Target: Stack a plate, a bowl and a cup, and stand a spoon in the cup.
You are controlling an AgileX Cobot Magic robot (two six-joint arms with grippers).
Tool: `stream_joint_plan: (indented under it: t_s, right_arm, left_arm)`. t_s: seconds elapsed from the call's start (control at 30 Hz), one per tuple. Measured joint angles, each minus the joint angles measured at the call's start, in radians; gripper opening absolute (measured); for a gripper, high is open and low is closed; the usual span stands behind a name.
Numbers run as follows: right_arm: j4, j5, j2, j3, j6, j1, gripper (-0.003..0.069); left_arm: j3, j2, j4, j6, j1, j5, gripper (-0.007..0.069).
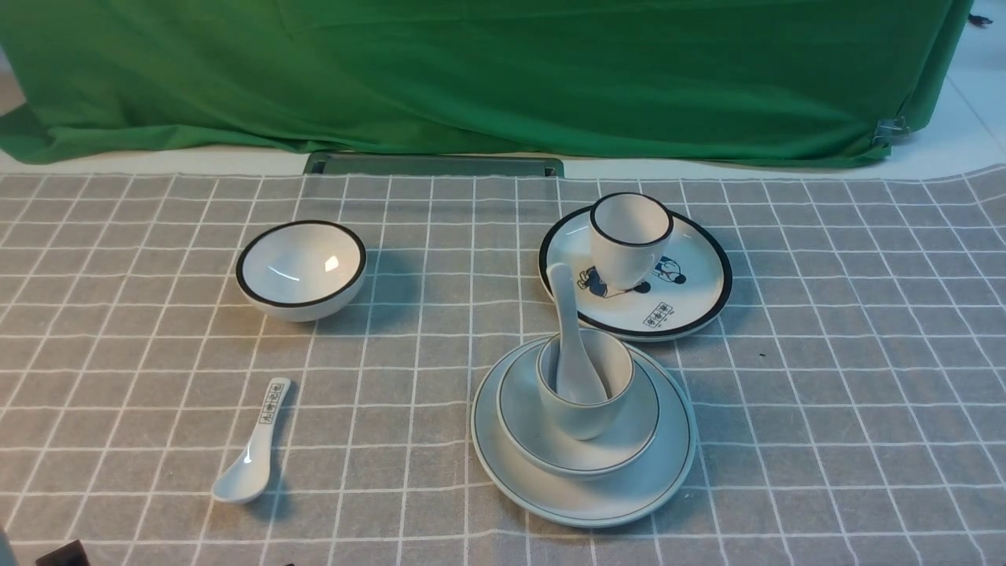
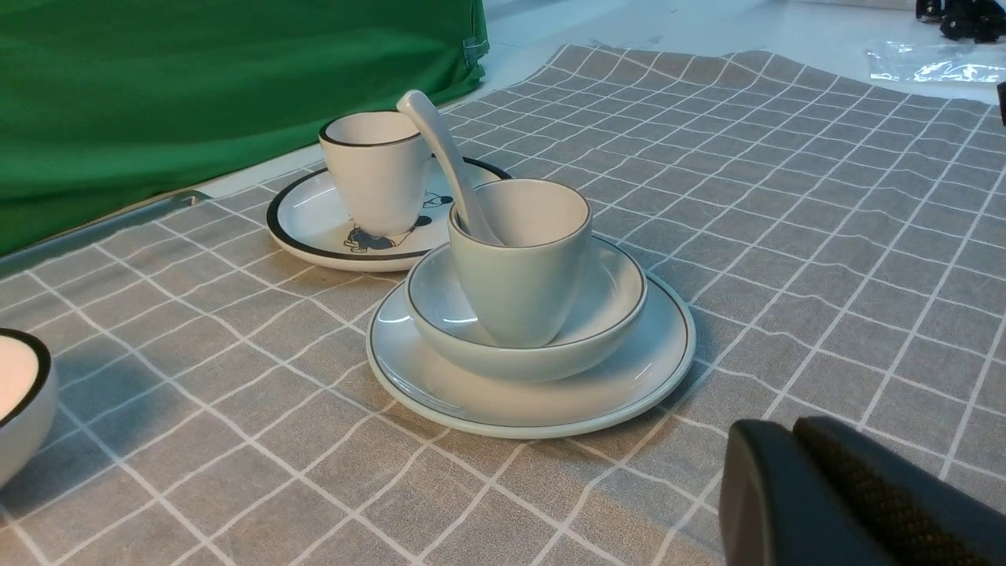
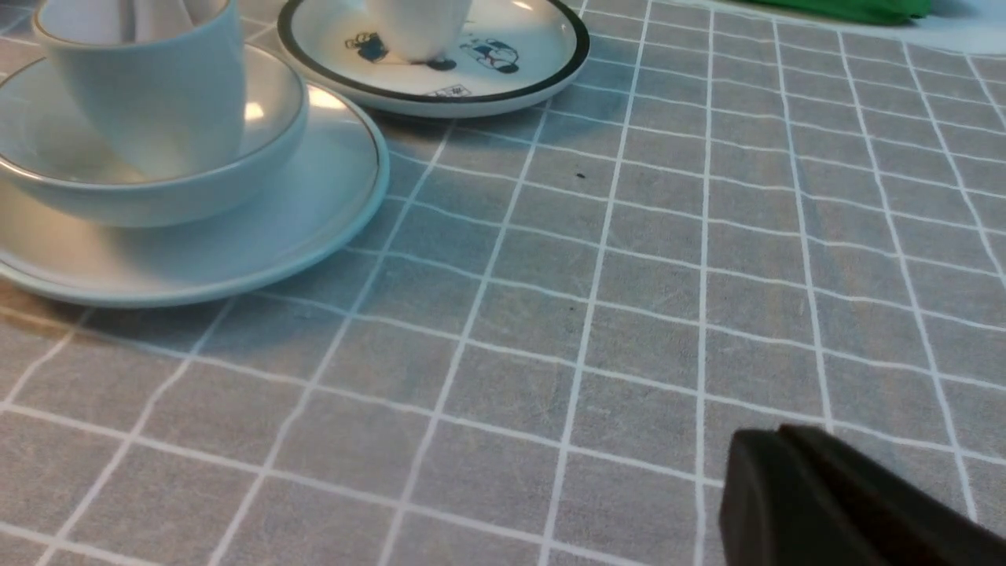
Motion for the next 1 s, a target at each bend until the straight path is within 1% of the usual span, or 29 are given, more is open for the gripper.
stream_joint_plan:
  t_s: [0.17, 0.3, 0.37, 0.4, 0.43, 0.47, 0.5, 0.53, 0.57, 0.6, 0.63, 0.67, 0.7, 0.77, 0.8, 0.9, 1.0]
  right_arm:
    - [0.000, 0.000, 0.000, 0.000, 0.000, 0.000, 0.0037]
    - [0.000, 0.000, 0.000, 0.000, 0.000, 0.000, 0.0057]
    - [0.000, 0.000, 0.000, 0.000, 0.000, 0.000, 0.0064]
    - [0.001, 0.001, 0.000, 0.000, 0.000, 0.000, 0.0065]
    - [0.001, 0.001, 0.000, 0.000, 0.000, 0.000, 0.0067]
    - [0.001, 0.001, 0.000, 0.000, 0.000, 0.000, 0.0070]
    - [0.001, 0.001, 0.000, 0.000, 0.000, 0.000, 0.0074]
    - [0.001, 0.001, 0.000, 0.000, 0.000, 0.000, 0.0075]
    - [0.001, 0.001, 0.000, 0.000, 0.000, 0.000, 0.0075]
    - [0.001, 0.001, 0.000, 0.000, 0.000, 0.000, 0.0080]
    - [0.001, 0.001, 0.000, 0.000, 0.000, 0.000, 0.0084]
    - [0.001, 0.001, 0.000, 0.000, 0.000, 0.000, 0.0087]
    - [0.001, 0.001, 0.000, 0.000, 0.000, 0.000, 0.0088]
    - [0.001, 0.001, 0.000, 0.000, 0.000, 0.000, 0.0097]
    - [0.001, 0.001, 0.000, 0.000, 0.000, 0.000, 0.0101]
    - [0.001, -0.002, 0.000, 0.000, 0.000, 0.000, 0.0108]
    - [0.001, -0.003, 0.000, 0.000, 0.000, 0.000, 0.0119]
  left_arm:
    - [0.000, 0.000, 0.000, 0.001, 0.000, 0.000, 0.0014]
    - [0.000, -0.005, -0.009, 0.006, 0.003, 0.004, 0.0017]
    - [0.000, -0.021, -0.036, 0.034, 0.029, 0.005, 0.0017]
    - [0.000, -0.040, -0.070, 0.060, 0.069, 0.004, 0.0017]
    - [0.000, -0.043, -0.077, 0.063, 0.077, 0.001, 0.0017]
    - [0.000, -0.077, -0.117, 0.083, 0.162, -0.004, 0.0017]
    - [0.000, -0.103, -0.127, 0.087, 0.213, -0.007, 0.0017]
    - [0.000, -0.131, -0.137, 0.090, 0.295, -0.010, 0.0017]
    - [0.000, -0.137, -0.137, 0.091, 0.309, -0.010, 0.0017]
    - [0.000, -0.188, -0.144, 0.088, 0.428, -0.006, 0.0017]
    - [0.000, -0.215, -0.147, 0.081, 0.489, 0.001, 0.0017]
    - [0.000, -0.250, -0.149, 0.069, 0.563, 0.020, 0.0017]
    - [0.000, -0.280, -0.152, 0.060, 0.607, 0.039, 0.0017]
    - [0.000, -0.346, -0.153, 0.028, 0.766, 0.122, 0.0017]
    - [0.000, -0.357, -0.154, 0.013, 0.817, 0.174, 0.0017]
    - [0.000, -0.365, -0.155, -0.014, 0.902, 0.347, 0.0017]
    - [0.000, -0.365, -0.155, -0.034, 0.926, 0.436, 0.0017]
